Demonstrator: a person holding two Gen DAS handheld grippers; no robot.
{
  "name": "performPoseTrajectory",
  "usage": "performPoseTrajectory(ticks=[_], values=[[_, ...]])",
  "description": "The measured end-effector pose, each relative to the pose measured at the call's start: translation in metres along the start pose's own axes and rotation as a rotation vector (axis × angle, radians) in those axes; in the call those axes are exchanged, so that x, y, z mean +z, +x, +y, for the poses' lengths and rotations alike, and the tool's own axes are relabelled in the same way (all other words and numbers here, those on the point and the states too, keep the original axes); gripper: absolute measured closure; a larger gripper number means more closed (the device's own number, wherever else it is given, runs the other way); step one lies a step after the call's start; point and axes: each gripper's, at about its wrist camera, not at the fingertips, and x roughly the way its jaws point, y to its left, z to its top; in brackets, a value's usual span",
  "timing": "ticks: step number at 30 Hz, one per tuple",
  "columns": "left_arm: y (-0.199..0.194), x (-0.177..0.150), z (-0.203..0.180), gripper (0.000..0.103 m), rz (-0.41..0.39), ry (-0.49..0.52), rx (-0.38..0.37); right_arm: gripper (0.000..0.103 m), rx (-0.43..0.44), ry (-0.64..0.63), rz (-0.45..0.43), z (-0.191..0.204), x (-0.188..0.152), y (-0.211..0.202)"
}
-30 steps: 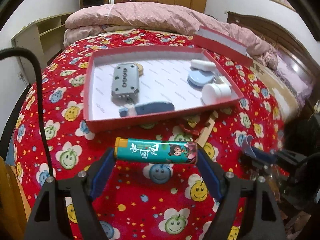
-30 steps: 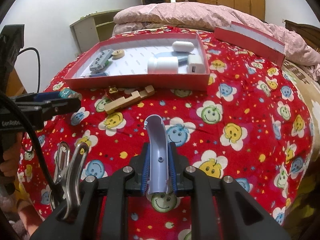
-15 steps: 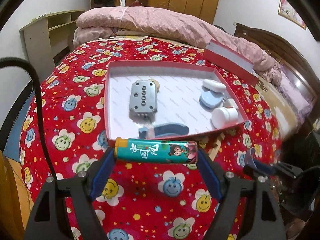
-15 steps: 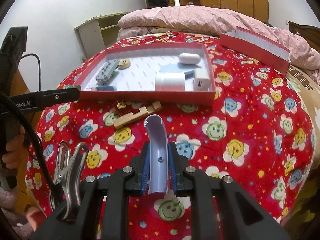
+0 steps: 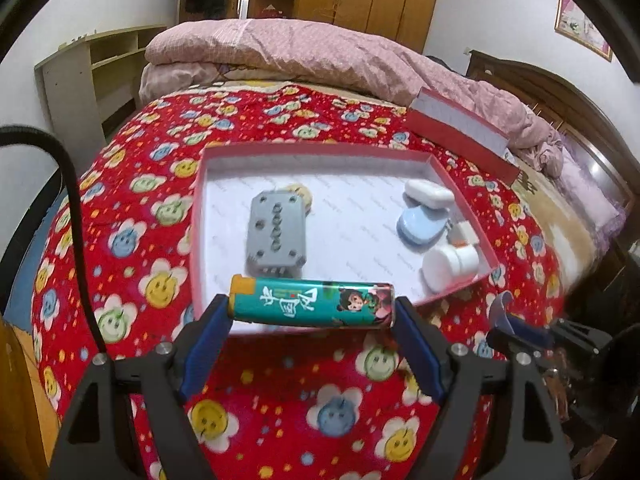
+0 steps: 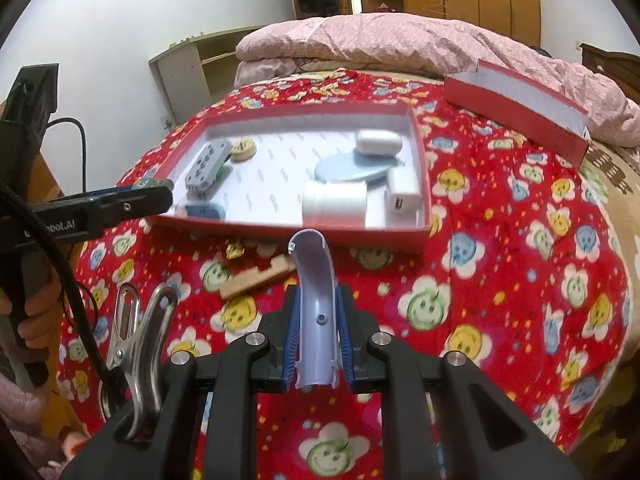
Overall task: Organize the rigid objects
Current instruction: 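Carry the lighter into the tray with the left tool while the right tool carries the clip there, open both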
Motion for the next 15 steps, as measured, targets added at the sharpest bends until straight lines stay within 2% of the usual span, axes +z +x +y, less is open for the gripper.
performPoseTrajectory(ticks=[5,15], values=[[0.015,0.012,-0.008,0.019,0.0,-0.001,-0.009,0.084,0.001,-0.002,-0.009,-0.004,0.013,0.004],[0.046,0.021,-0.013,0.019,0.027,0.002,0.02,0.084,0.001,0.003,-0.021,-0.018,0.038,0.009]])
